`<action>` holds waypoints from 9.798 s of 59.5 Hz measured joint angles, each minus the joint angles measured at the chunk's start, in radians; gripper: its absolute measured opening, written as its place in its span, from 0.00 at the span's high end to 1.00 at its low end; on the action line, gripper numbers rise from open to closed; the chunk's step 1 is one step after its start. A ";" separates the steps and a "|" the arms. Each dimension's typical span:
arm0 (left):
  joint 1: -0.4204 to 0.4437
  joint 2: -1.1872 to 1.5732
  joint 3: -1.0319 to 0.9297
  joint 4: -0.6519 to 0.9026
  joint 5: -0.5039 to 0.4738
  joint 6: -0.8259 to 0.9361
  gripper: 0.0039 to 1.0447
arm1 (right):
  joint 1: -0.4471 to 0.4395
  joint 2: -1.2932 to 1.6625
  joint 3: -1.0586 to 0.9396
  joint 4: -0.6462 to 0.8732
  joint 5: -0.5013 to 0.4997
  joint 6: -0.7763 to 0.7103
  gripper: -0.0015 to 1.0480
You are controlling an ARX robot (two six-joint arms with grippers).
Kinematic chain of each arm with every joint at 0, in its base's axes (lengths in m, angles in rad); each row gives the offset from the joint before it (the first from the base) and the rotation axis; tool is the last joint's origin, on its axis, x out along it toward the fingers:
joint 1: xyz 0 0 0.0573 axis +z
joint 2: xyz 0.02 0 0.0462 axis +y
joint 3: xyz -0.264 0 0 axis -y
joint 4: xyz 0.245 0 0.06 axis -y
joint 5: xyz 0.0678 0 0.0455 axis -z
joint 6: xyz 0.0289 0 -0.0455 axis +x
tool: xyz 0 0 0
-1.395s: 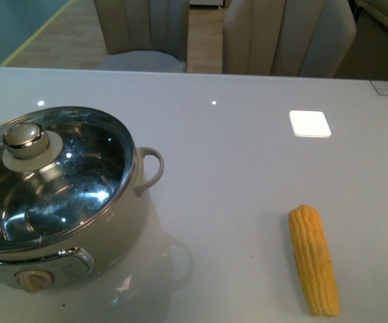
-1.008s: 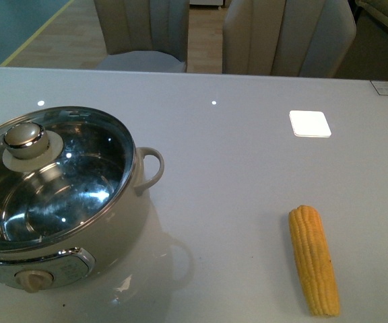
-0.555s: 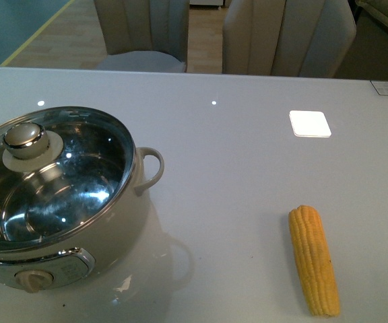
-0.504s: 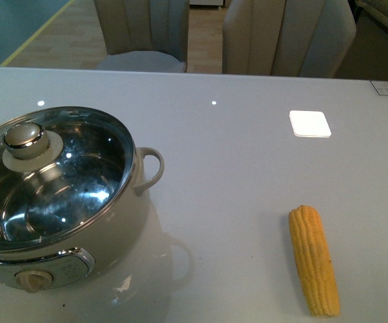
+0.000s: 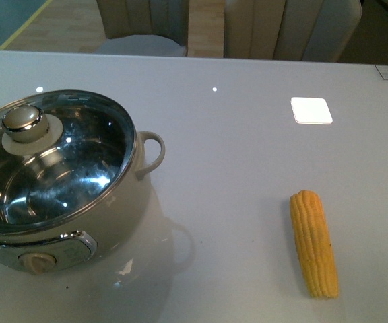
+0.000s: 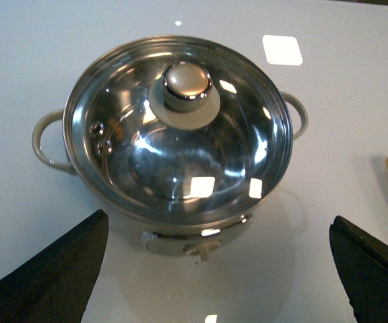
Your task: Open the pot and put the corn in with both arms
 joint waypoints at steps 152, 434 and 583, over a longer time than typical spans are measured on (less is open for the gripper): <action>-0.121 1.122 0.404 0.812 -0.337 -0.082 0.58 | 0.000 0.000 0.000 0.000 0.000 0.000 0.08; 0.566 0.300 0.018 0.824 0.324 0.010 0.53 | 0.000 0.000 0.000 0.000 0.000 0.000 0.08; 0.063 -0.597 -0.217 0.189 -0.167 0.024 0.06 | 0.061 0.745 0.228 -0.284 0.082 0.141 0.08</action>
